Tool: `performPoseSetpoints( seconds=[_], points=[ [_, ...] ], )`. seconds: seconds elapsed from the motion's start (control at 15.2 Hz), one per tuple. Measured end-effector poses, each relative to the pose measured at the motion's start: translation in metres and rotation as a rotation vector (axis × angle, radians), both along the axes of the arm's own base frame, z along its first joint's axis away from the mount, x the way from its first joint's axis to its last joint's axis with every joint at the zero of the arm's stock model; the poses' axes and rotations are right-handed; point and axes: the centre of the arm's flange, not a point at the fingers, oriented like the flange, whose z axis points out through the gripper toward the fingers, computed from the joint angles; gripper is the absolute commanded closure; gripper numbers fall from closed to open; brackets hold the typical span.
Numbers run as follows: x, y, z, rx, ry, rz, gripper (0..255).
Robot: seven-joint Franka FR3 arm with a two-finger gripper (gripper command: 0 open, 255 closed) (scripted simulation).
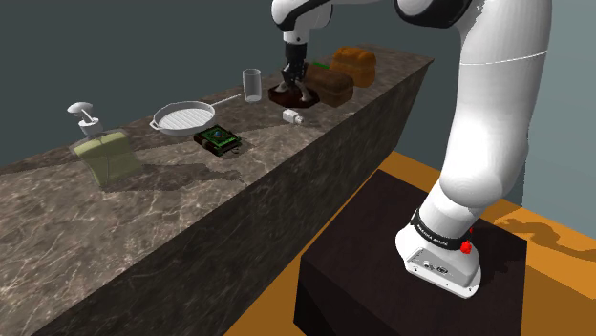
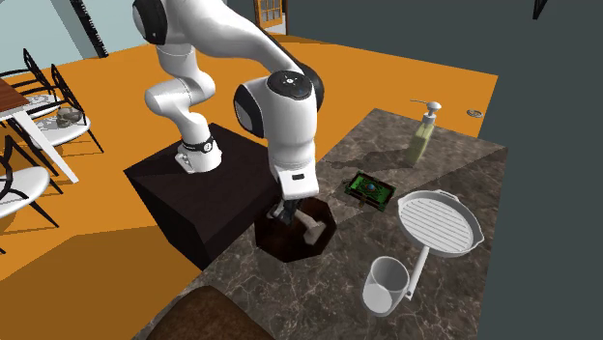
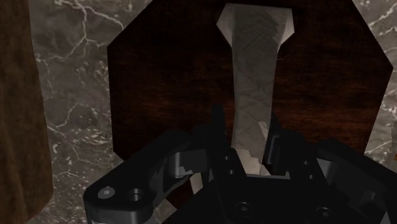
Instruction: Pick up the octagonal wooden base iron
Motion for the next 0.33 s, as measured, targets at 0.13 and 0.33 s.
performPoseSetpoints(
  seconds=[0.13, 0.33],
  points=[
    [0.0, 0.0, 0.011, 0.0, 0.0, 0.0, 255],
    [0.001, 0.0, 0.024, 0.0, 0.0, 0.0, 255]
  ],
)
